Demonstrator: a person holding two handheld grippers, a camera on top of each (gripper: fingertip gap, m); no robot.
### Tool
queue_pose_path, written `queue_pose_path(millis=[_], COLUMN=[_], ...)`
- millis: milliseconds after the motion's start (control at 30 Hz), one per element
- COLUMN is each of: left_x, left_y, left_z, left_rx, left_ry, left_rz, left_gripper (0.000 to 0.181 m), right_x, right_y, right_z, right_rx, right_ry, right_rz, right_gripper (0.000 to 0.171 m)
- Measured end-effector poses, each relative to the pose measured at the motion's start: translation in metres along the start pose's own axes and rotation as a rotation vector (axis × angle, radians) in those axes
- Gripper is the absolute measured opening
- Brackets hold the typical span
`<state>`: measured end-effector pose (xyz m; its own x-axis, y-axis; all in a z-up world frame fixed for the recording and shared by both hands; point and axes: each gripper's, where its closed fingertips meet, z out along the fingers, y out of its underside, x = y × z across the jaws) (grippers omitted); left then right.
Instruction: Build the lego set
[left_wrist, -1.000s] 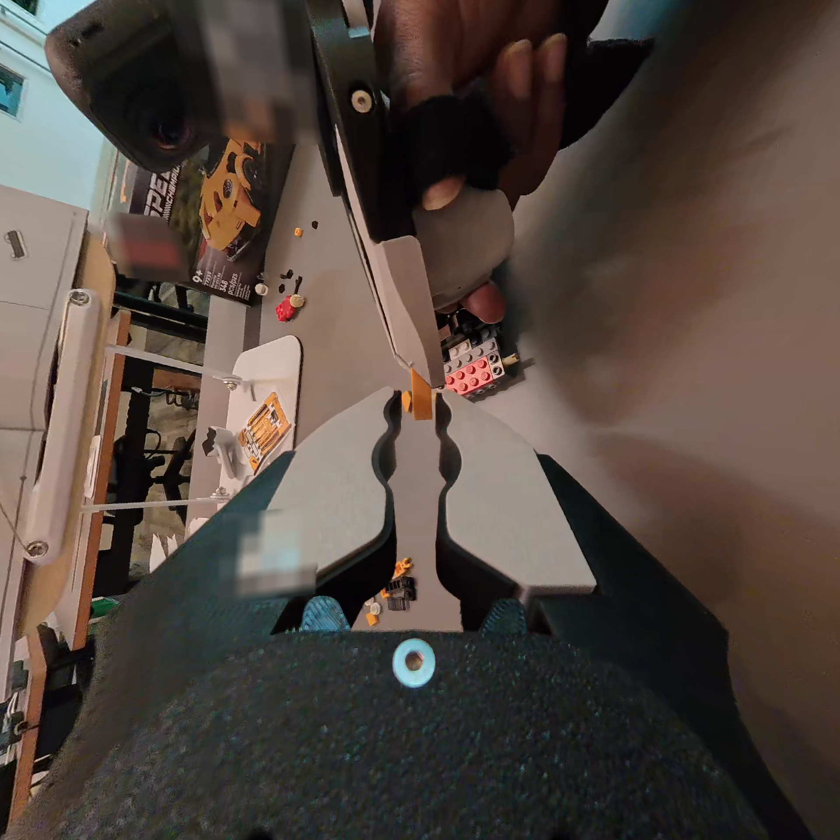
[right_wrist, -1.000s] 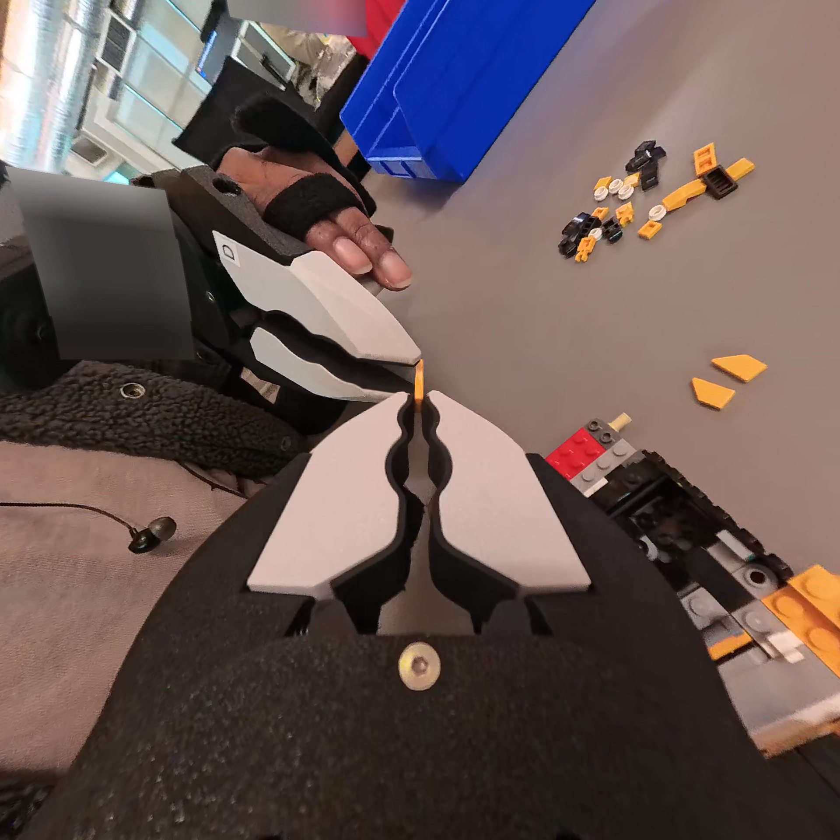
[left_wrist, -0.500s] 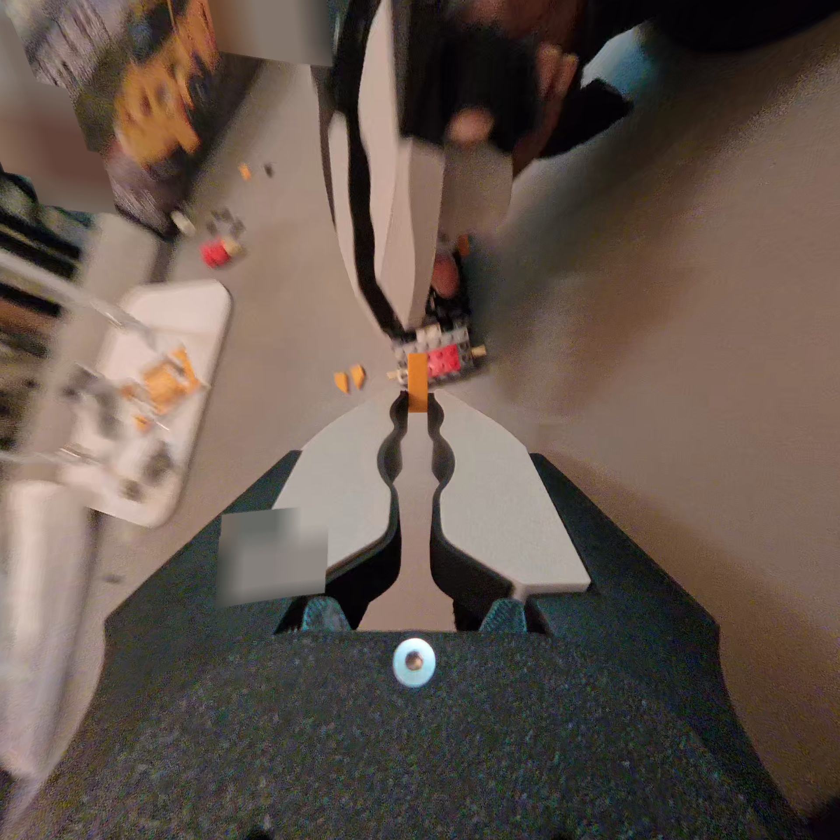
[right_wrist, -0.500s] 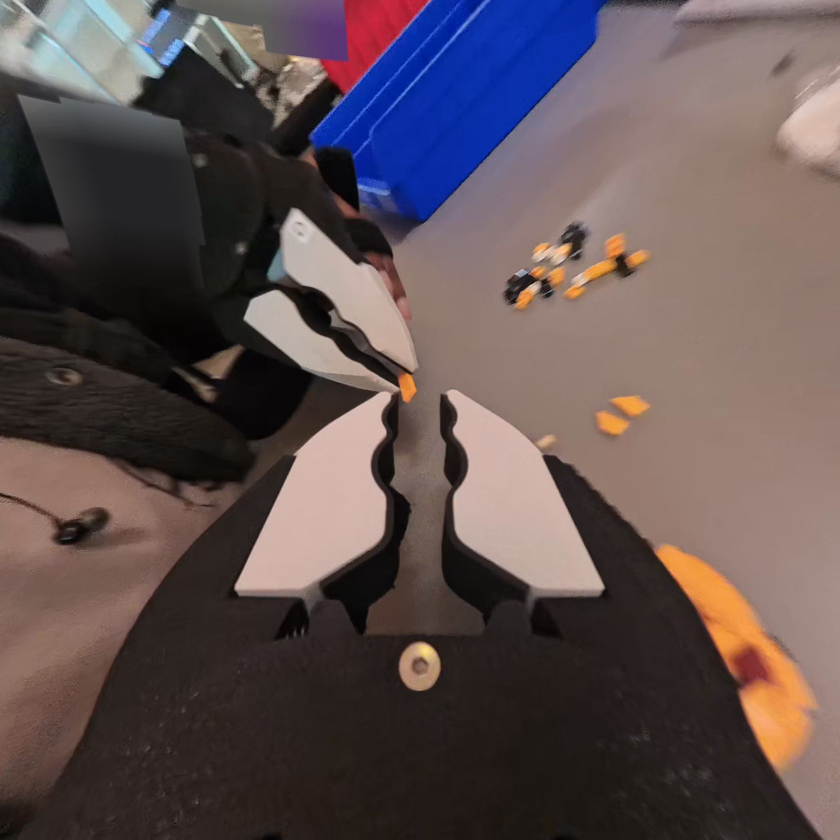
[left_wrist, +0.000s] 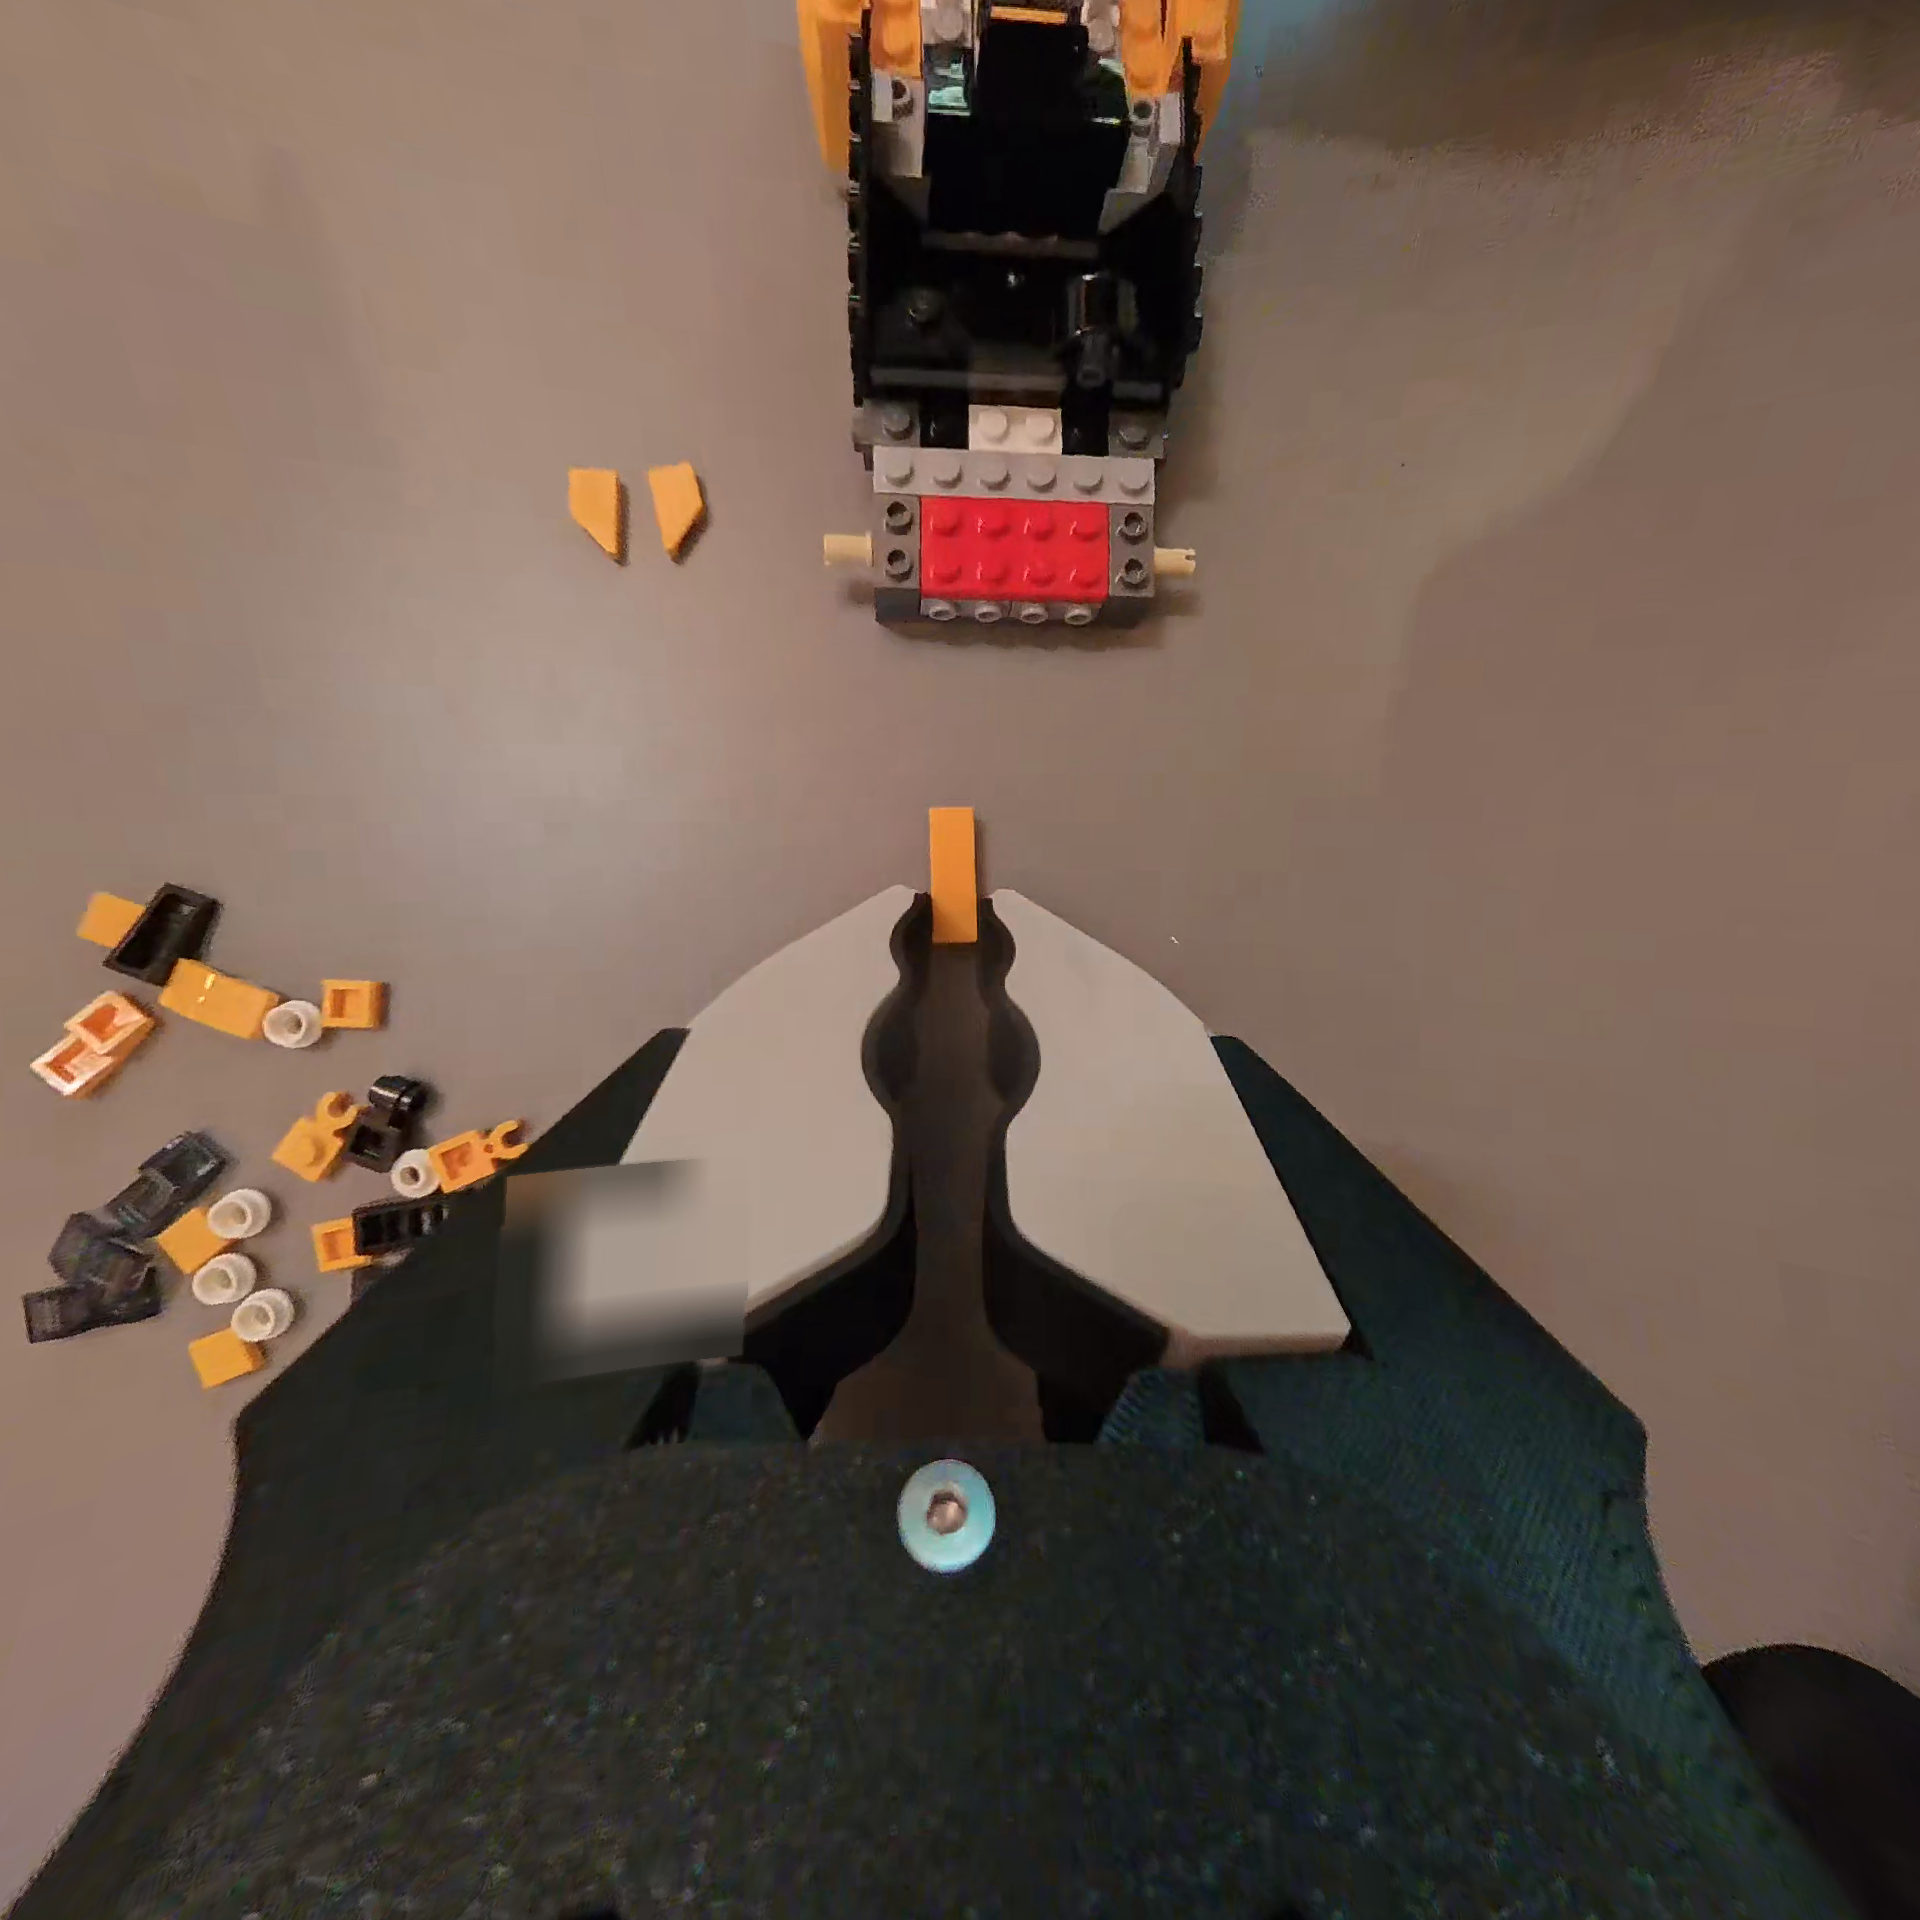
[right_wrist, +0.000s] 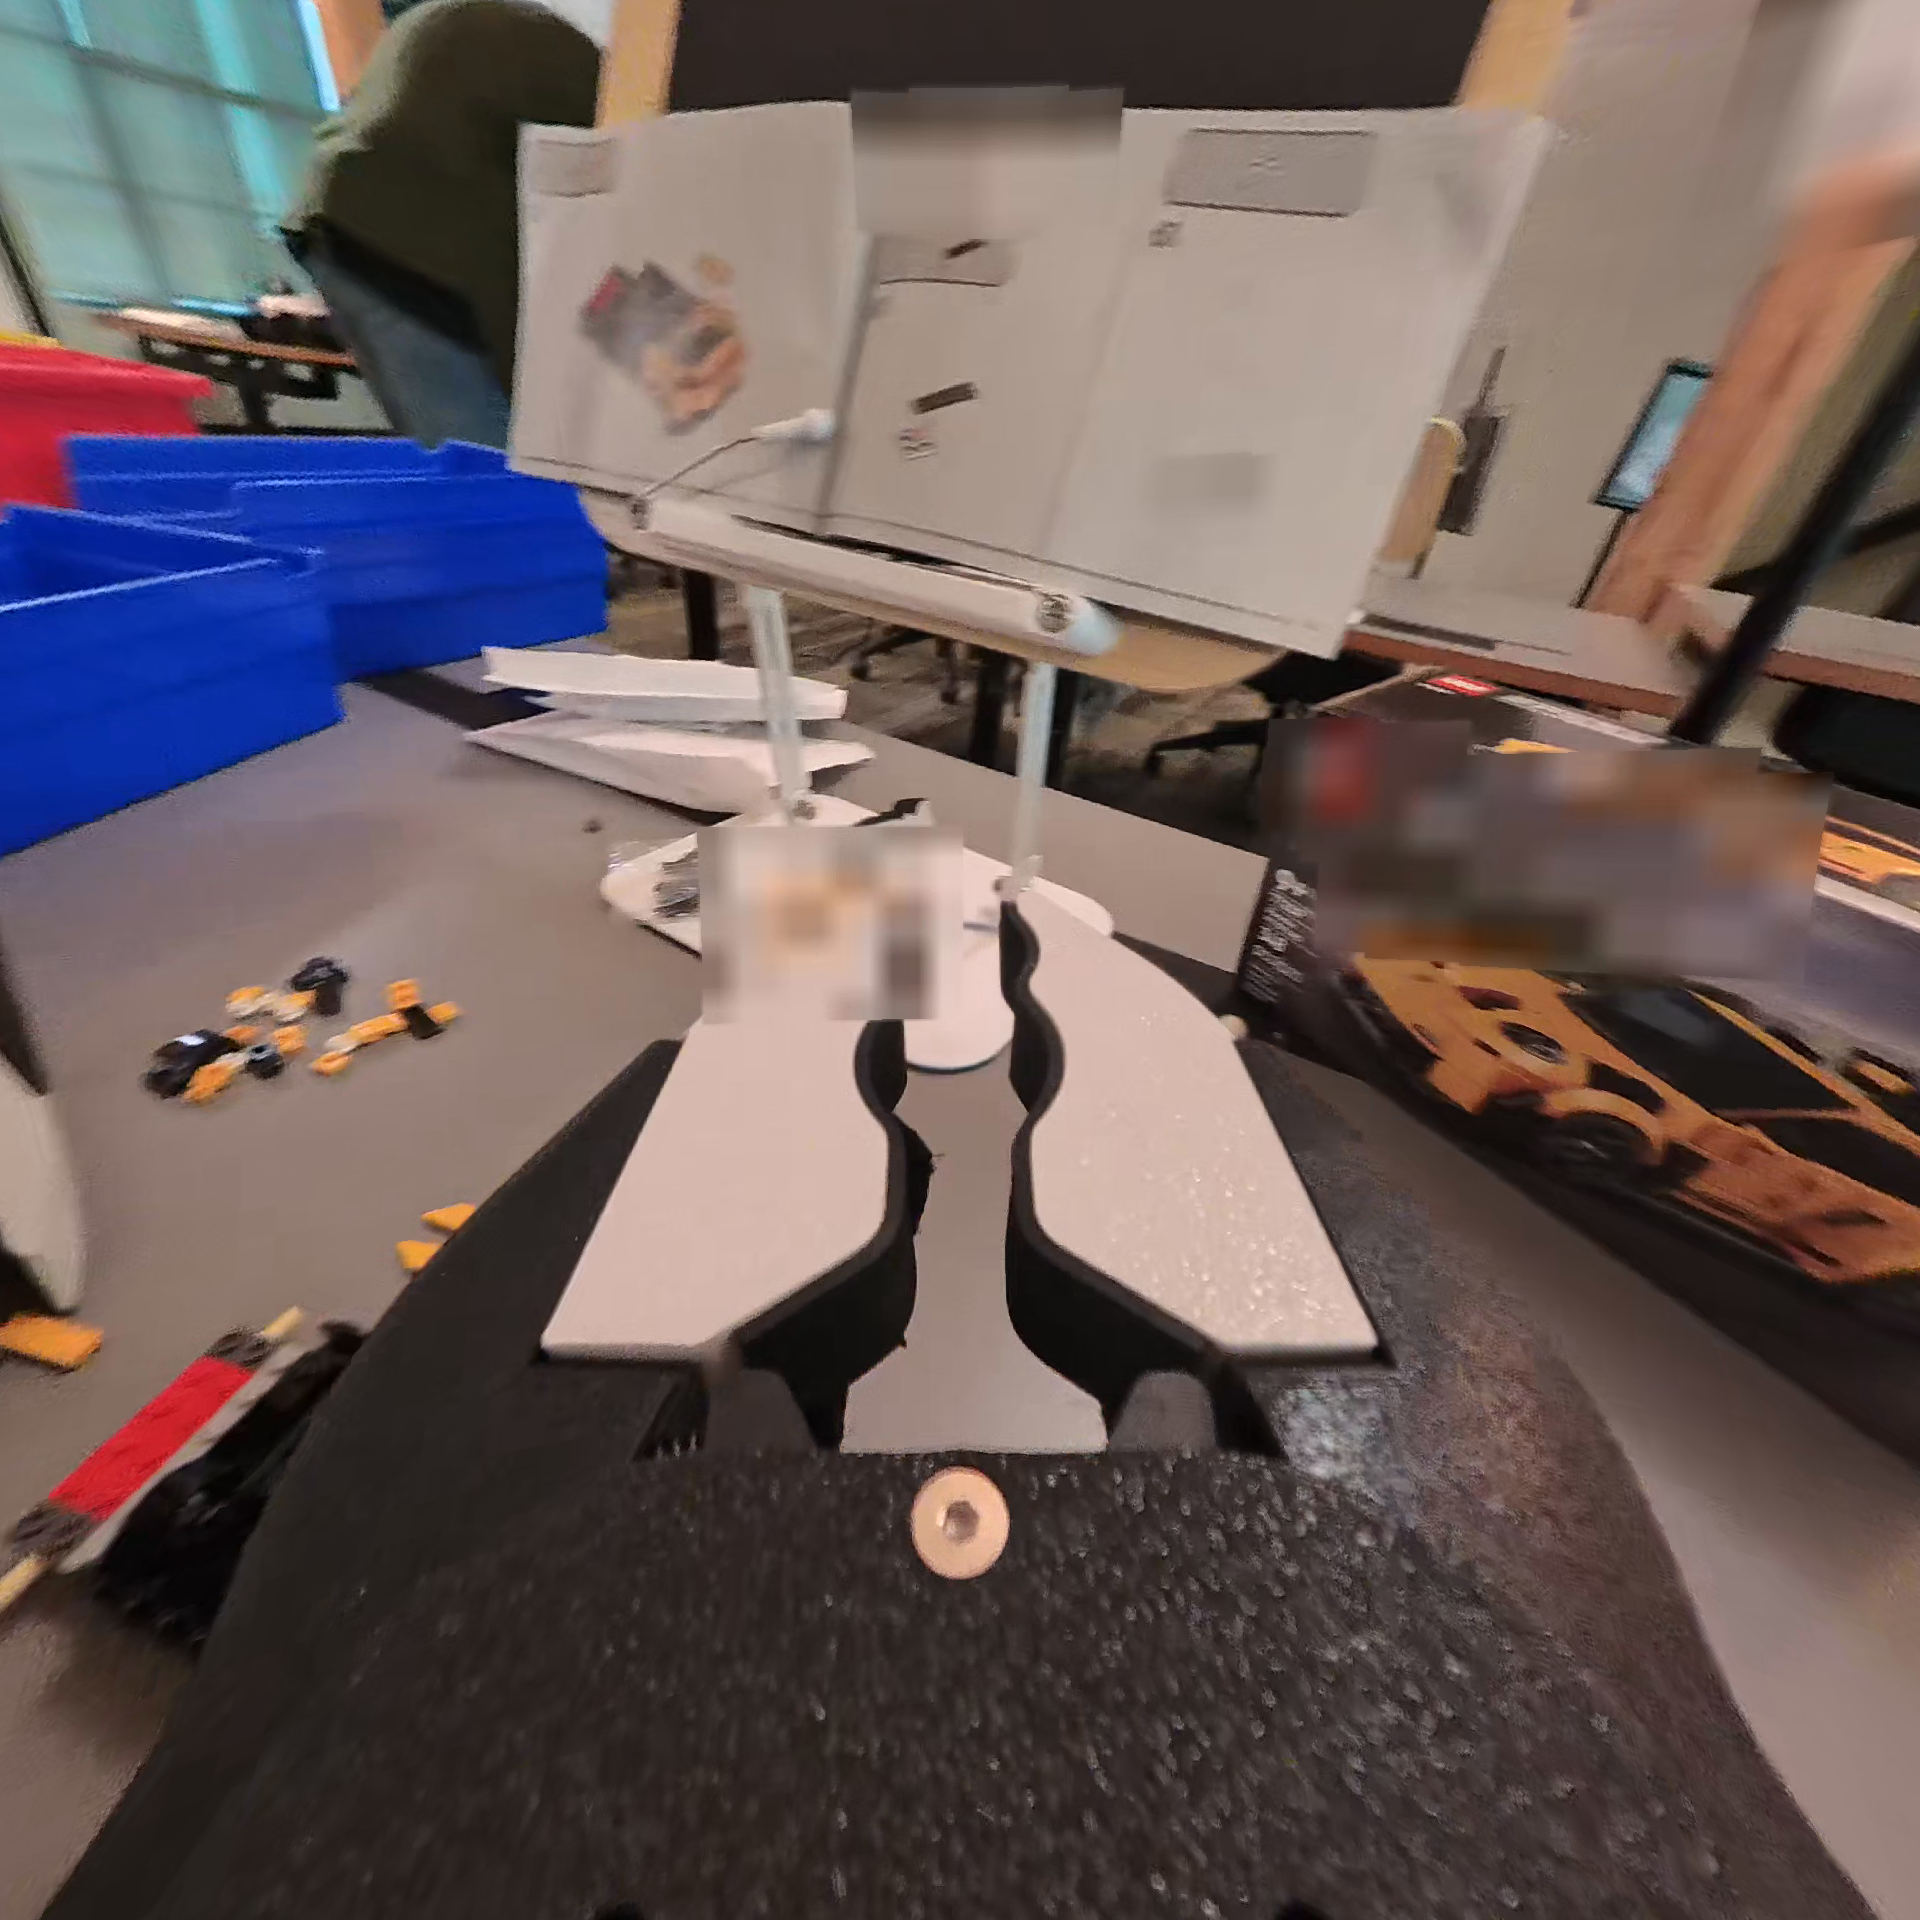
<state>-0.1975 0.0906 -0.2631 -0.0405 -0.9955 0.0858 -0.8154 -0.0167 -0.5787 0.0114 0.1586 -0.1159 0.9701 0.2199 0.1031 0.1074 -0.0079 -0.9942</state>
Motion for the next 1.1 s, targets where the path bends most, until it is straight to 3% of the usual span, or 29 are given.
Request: queue_pose_path(millis=[233, 300, 400, 467, 567, 667, 867, 1100], left_x=[-0.001, -0.005, -0.029, -0.058, -0.109, -0.147, -0.185, -0.214], left_y=[-0.005, -0.006, 0.003, 0.027, 0.091, 0.160, 0.245, 0.270], left_z=[-0.018, -0.048, -0.121, -0.181, -0.263, -0.312, -0.315, -0.289], left_rx=[0.055, 0.106, 0.196, 0.220, 0.137, 0.015, -0.174, -0.374], left_ry=[-0.038, -0.094, -0.235, -0.377, -0.604, -0.696, -0.642, -0.612], left_rz=[-0.003, -0.011, -0.088, -0.173, -0.321, -0.467, -0.617, -0.551], left_gripper=[0.025, 0.026, 0.024, 0.020, 0.016, 0.009, 0.000, 0.000], right_x=[0.014, 0.015, 0.016, 0.015, 0.013, 0.010, 0.011, 0.019], right_y=[0.014, 0.014, 0.015, 0.016, 0.016, 0.018, 0.024, 0.028], right_z=[0.002, 0.002, 0.002, 0.002, 0.003, 0.004, 0.006, 0.004], right_rx=[-0.009, -0.011, -0.014, -0.019, -0.024, -0.031, -0.056, -0.070], right_ry=[0.069, 0.071, 0.071, 0.063, 0.055, 0.049, 0.059, 0.096], right_rz=[-0.024, -0.029, -0.025, -0.016, -0.022, -0.037, -0.033, -0.025], right_gripper=[0.014, 0.013, 0.013, 0.013, 0.013, 0.012, 0.011, 0.010])
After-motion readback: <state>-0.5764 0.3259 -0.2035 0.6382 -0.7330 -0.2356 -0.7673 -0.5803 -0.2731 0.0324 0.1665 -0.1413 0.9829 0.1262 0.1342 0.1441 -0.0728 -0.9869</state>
